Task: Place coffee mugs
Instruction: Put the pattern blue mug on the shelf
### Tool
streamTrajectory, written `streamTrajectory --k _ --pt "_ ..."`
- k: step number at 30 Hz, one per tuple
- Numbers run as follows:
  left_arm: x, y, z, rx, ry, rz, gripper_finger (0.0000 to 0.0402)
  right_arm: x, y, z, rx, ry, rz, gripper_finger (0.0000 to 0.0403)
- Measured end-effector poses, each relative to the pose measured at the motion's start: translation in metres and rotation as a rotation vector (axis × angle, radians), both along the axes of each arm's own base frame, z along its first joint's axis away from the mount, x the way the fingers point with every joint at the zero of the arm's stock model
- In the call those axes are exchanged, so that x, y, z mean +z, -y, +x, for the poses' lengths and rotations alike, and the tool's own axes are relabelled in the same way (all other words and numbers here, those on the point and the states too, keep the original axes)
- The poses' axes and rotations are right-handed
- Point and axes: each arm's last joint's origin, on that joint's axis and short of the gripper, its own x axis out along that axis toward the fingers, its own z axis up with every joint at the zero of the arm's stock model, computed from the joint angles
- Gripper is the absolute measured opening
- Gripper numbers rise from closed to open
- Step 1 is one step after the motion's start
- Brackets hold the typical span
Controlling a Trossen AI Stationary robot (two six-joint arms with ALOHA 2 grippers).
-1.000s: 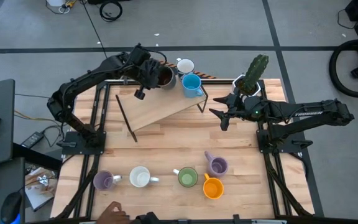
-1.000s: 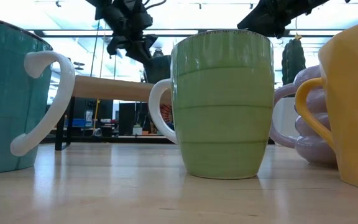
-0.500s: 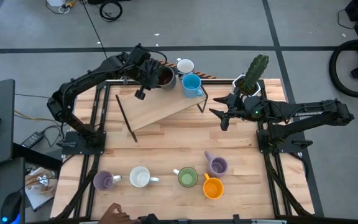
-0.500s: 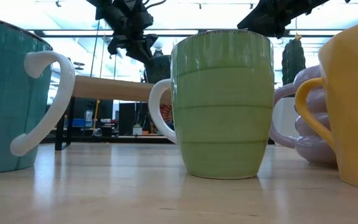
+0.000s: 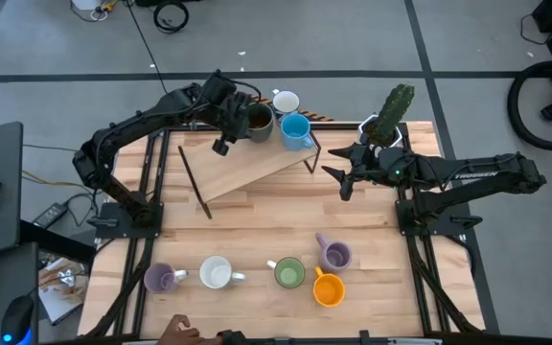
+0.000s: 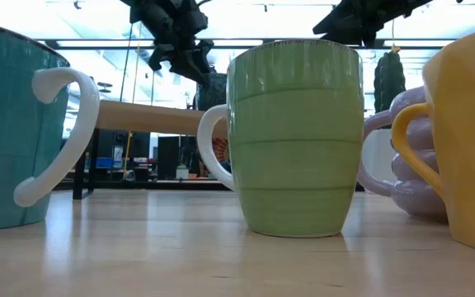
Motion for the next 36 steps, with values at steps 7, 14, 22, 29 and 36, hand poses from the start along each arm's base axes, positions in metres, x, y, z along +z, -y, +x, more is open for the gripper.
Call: streamTrajectory --k 7,14,22,29,36 --pt "0.0003 -0.0011 -0.0007 0.028 -0.015 0.026 0.0157 -0.0003 0.0 -0.0001 0.0 -0.003 0.0 0.0242" --pt "0.0024 -0.001 -0.0017 -0.008 -0.014 0.069 0.0157 -0.0003 0.0 -0.0001 0.0 -0.003 0.0 0.0242" --pt "0.0022 -0.0014 -0.0016 -0.016 -0.031 0.108 0.0134 -0.0003 0.0 -0.0001 0.0 -0.003 0.0 0.0242" --pt "0.0048 -0.0017 -0.0002 -0.026 0.005 0.108 0.0124 0.0001 0.0 0.0001 0.0 0.001 -0.001 0.0242" --pt "0.0048 -0.0018 -0.0002 -0.055 -0.002 0.135 0.0123 0.0001 0.0 0.0 0.0 0.001 -0.001 0.0242"
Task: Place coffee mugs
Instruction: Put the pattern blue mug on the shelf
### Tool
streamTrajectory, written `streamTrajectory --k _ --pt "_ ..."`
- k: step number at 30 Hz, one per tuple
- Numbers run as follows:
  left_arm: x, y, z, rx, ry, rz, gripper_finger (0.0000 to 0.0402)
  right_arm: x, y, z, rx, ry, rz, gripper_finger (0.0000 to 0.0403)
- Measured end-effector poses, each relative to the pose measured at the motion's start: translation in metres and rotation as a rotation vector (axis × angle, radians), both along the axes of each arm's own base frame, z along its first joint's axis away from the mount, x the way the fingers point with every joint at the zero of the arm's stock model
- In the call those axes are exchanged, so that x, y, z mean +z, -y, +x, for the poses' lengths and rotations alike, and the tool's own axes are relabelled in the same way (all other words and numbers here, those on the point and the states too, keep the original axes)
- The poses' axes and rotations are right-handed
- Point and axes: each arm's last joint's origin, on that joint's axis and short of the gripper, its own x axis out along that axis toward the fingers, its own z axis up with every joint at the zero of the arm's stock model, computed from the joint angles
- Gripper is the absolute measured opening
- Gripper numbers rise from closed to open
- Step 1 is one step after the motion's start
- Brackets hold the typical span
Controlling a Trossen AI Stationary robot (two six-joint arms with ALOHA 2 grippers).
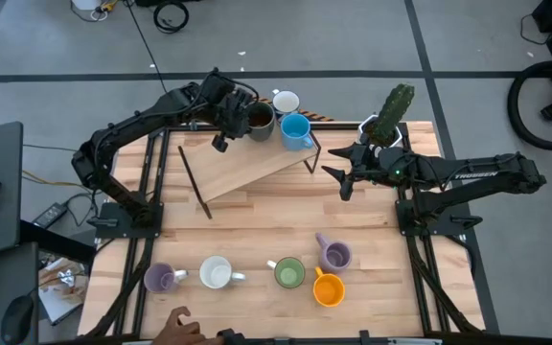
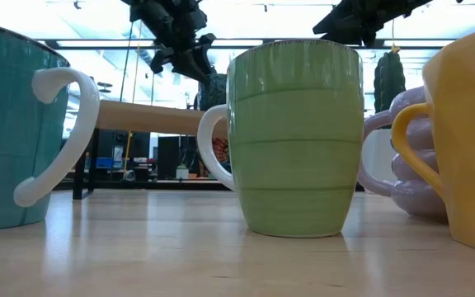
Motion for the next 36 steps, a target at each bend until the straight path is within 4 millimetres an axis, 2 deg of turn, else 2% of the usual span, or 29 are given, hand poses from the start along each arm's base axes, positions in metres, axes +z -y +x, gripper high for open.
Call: streamTrajectory --k 6,12,15,17,21,26,36 --pt "0.011 0.004 -0.007 0.038 0.044 -0.018 0.0125 0.0 0.0 0.0 0.001 -0.001 -0.004 0.0242" --pt "0.027 0.01 -0.015 0.094 0.132 -0.035 0.0161 0.0 0.0 0.0 0.002 -0.001 -0.005 0.0242" --pt "0.038 0.01 -0.025 0.16 0.182 -0.051 0.017 0.0 0.0 0.0 0.001 0.0 -0.005 0.0242" --pt "0.041 0.003 -0.036 0.228 0.2 -0.08 0.0169 0.0 0.0 0.0 0.001 0.001 -0.002 0.0242" --pt "0.036 -0.02 -0.057 0.387 0.182 -0.147 0.0155 0.0 0.0 0.0 0.002 0.002 -0.001 0.0242" --pt "0.024 -0.043 -0.066 0.509 0.18 -0.225 0.0134 0.002 0.0 0.001 0.017 0.02 0.002 0.0242" --pt "-0.003 -0.059 -0.051 0.511 0.138 -0.346 0.0117 0.002 0.0 0.001 0.018 0.024 0.003 0.0242"
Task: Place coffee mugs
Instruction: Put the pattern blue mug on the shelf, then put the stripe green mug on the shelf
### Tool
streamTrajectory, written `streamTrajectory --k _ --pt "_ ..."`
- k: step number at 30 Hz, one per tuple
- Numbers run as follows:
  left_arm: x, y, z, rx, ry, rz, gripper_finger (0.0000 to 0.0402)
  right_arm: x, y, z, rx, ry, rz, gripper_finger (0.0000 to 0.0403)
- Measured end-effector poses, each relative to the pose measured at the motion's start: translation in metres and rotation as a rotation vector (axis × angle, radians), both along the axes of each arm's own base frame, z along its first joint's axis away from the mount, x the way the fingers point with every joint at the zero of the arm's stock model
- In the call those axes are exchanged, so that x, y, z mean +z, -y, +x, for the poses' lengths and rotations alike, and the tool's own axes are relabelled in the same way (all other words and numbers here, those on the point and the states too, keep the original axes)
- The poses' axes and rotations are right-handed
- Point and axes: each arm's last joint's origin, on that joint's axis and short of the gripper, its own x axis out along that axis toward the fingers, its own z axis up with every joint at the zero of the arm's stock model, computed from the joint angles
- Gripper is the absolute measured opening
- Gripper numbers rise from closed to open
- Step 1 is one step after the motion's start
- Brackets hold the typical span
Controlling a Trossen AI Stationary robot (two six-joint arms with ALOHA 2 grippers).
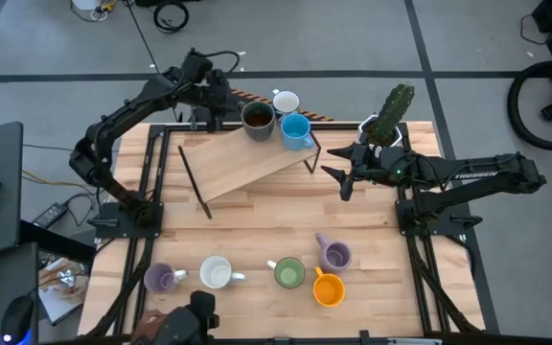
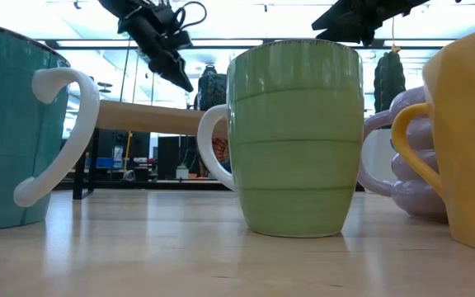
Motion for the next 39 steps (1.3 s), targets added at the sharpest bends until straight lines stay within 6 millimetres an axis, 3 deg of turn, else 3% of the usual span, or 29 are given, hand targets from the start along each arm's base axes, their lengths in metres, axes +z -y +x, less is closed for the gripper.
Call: streamTrajectory --k 9,24,31,35,39 --pt "-0.014 -0.008 0.009 -0.012 -0.016 -0.027 0.0117 0.001 0.0 0.0 0.0 0.006 -0.004 0.0242" --pt "-0.012 -0.009 0.015 0.016 -0.018 0.036 0.0117 0.001 0.0 0.0 0.001 0.008 -0.007 0.0242" --pt "0.019 0.017 0.001 0.019 0.003 0.111 0.0117 0.001 0.0 0.0 0.006 0.005 -0.006 0.0242" --pt "0.045 0.047 -0.008 0.056 0.104 0.079 0.0117 -0.006 -0.002 0.007 0.066 -0.035 0.013 0.0242" --pt "0.058 0.074 -0.005 0.067 0.186 -0.009 0.0117 -0.021 -0.002 0.021 0.086 -0.116 0.018 0.0242"
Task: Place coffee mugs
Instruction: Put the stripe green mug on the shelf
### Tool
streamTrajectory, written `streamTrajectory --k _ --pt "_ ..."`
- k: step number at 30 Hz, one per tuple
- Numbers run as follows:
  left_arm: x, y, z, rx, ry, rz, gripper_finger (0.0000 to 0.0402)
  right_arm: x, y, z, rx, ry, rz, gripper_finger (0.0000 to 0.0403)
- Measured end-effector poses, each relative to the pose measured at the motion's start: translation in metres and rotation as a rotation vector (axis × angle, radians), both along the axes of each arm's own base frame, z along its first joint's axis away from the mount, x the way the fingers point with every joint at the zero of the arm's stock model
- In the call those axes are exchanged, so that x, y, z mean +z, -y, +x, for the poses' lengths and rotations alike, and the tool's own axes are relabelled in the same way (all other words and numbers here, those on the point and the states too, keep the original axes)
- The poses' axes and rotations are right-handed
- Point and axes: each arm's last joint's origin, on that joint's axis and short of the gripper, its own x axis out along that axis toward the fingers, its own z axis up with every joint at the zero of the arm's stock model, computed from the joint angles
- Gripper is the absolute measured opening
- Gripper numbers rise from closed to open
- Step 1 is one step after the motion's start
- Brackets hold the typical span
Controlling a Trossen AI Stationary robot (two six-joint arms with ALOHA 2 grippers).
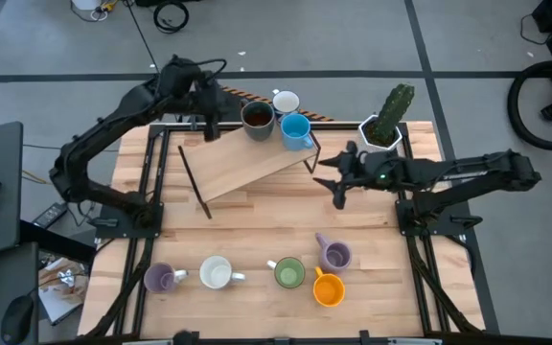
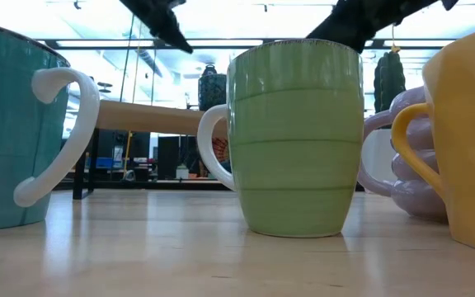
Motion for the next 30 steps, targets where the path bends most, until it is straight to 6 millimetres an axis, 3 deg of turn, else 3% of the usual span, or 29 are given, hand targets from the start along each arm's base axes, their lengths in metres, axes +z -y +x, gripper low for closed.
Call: streamTrajectory --k 4,9,17,30 --pt "0.001 0.028 0.013 -0.106 0.013 -0.034 0.0117 -0.013 0.0 0.015 -0.003 -0.064 0.007 0.0242" --pt "-0.019 0.059 0.021 -0.213 0.064 0.001 0.0117 -0.009 -0.003 0.03 0.013 -0.074 0.005 0.0242" --pt "-0.055 0.086 0.004 -0.175 0.162 -0.043 0.0116 0.004 -0.007 0.038 0.037 -0.057 -0.018 0.0242" --pt "-0.099 0.119 -0.03 -0.22 0.309 -0.089 0.0116 -0.007 -0.013 0.043 0.043 -0.086 0.106 0.0242"
